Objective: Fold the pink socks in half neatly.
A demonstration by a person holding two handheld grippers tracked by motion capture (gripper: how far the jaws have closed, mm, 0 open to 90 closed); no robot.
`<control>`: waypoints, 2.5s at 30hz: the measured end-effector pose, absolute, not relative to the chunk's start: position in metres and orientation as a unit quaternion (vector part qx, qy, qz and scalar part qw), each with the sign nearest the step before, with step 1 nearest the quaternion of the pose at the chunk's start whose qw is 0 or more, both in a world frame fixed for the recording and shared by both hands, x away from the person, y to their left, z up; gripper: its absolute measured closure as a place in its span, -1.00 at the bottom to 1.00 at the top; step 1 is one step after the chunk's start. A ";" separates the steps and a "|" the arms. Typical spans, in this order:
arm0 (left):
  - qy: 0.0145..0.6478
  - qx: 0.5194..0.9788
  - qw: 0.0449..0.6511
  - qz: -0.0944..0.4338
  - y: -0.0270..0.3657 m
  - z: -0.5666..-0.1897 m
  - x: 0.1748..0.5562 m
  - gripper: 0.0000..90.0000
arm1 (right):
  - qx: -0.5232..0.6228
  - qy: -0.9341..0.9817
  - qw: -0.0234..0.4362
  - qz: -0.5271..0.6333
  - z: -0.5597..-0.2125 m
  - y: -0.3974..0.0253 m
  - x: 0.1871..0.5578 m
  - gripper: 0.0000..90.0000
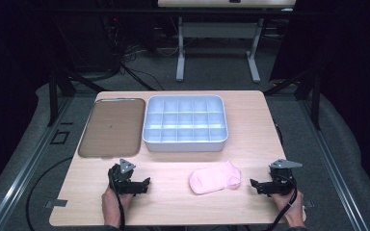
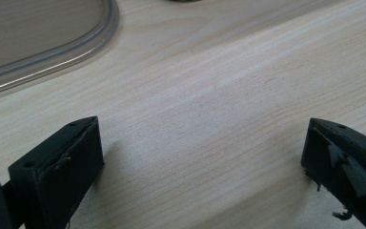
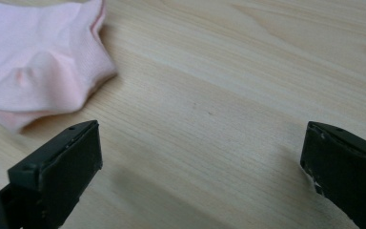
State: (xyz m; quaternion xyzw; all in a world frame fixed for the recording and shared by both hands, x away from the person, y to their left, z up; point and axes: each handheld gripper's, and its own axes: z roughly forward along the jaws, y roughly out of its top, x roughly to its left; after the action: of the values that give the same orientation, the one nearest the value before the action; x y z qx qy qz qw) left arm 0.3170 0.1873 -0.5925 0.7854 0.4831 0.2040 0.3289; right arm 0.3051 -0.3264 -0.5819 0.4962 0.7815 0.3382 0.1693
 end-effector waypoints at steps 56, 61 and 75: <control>0.482 0.783 0.327 0.217 0.186 -0.592 0.315 -0.96 | 0.429 0.831 0.113 0.335 -0.552 -0.182 0.309 0.82; 0.483 0.783 0.327 0.217 0.186 -0.592 0.315 -0.96 | 0.433 0.825 0.091 0.353 -0.540 -0.169 0.296 0.81; 0.485 0.781 0.327 0.218 0.185 -0.592 0.315 -0.96 | 0.408 0.847 0.071 0.334 -0.551 -0.110 0.278 0.78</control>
State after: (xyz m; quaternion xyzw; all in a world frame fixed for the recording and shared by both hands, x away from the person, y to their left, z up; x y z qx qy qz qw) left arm 0.3147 0.1852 -0.5919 0.7814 0.4846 0.2184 0.3271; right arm 0.2783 -0.1099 -0.5509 0.4079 0.8470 0.3336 0.0705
